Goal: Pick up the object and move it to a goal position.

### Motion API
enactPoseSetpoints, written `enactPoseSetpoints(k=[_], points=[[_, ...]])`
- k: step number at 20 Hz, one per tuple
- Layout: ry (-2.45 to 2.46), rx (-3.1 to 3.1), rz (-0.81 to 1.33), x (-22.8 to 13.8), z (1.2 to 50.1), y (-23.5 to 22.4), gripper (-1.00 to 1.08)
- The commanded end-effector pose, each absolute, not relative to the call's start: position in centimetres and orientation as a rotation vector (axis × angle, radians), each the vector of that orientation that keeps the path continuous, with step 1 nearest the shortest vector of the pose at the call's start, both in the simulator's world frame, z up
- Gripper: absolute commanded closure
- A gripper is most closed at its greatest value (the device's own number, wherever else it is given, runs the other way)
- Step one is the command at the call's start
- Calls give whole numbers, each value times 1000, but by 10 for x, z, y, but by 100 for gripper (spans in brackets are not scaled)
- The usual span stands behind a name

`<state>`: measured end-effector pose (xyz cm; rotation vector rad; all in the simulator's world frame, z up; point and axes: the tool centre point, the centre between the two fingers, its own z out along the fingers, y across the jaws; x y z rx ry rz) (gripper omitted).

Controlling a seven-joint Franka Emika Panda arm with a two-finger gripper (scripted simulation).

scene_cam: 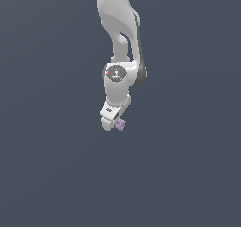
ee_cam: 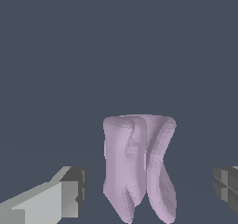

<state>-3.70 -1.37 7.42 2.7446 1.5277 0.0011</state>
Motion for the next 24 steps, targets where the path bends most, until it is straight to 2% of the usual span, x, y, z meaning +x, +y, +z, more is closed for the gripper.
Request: enactPoseSetpoints(k=[1, 9, 10, 24], points=[[1530, 2744, 0, -38, 61, -14, -92], [1532, 2743, 0, -37, 43, -14, -92], [1532, 2743, 0, -37, 43, -14, 108], [1532, 2742, 0, -36, 48, -13, 108]])
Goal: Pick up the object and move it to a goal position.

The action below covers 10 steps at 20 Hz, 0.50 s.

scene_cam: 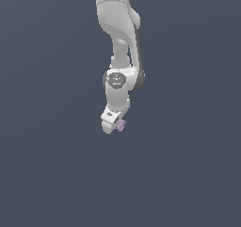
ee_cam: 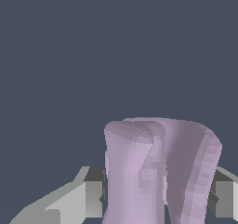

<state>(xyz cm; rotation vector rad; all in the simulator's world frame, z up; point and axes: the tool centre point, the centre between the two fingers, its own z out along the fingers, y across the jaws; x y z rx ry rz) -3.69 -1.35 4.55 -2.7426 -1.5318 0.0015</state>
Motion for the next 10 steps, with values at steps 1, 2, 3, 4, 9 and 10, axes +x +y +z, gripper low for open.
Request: enactPoseSetpoints(k=[1, 2, 3, 4, 9, 10], points=[[-1532, -2743, 0, -35, 51, -13, 108], [-1532, -2743, 0, -35, 54, -13, 108], [-1532, -2743, 0, -34, 58, -13, 108], [-1532, -2743, 0, -33, 62, -12, 108], [-1533, -2742, 0, -25, 92, -9, 108], [-1533, -2742, 0, -23, 99, -9, 108]])
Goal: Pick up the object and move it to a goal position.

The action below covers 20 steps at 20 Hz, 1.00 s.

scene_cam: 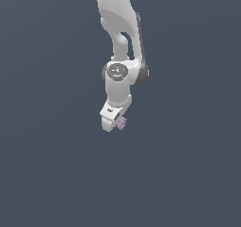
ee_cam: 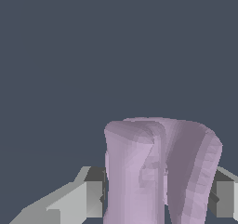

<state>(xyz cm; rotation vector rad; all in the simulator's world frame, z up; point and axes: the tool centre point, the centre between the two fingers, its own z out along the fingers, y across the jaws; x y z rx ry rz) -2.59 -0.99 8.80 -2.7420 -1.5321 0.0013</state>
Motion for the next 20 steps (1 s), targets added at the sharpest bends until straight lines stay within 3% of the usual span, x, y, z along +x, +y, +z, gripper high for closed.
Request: enactPoseSetpoints(k=[1, 20], points=[[-1533, -2742, 0, -21, 107, -8, 108], [-1534, -2740, -1, 29, 295, 8, 108]])
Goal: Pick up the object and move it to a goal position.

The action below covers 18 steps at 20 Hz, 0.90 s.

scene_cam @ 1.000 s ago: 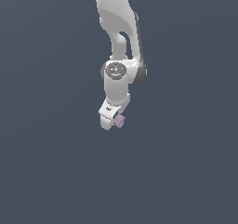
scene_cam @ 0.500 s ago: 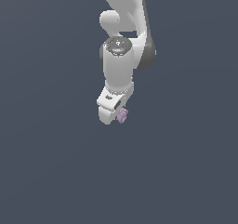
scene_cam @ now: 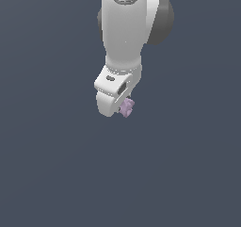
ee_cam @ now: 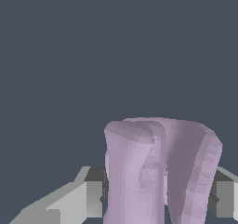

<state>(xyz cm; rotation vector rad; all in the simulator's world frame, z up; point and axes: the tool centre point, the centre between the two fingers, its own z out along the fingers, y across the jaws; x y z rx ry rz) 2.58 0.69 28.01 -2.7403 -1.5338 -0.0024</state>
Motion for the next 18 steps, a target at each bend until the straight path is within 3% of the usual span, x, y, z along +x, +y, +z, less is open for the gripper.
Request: enactPoseSetpoints(k=[1, 18], points=[[-1533, -2740, -1, 32, 304, 9, 108], [-1531, -2742, -1, 67, 416, 17, 108]])
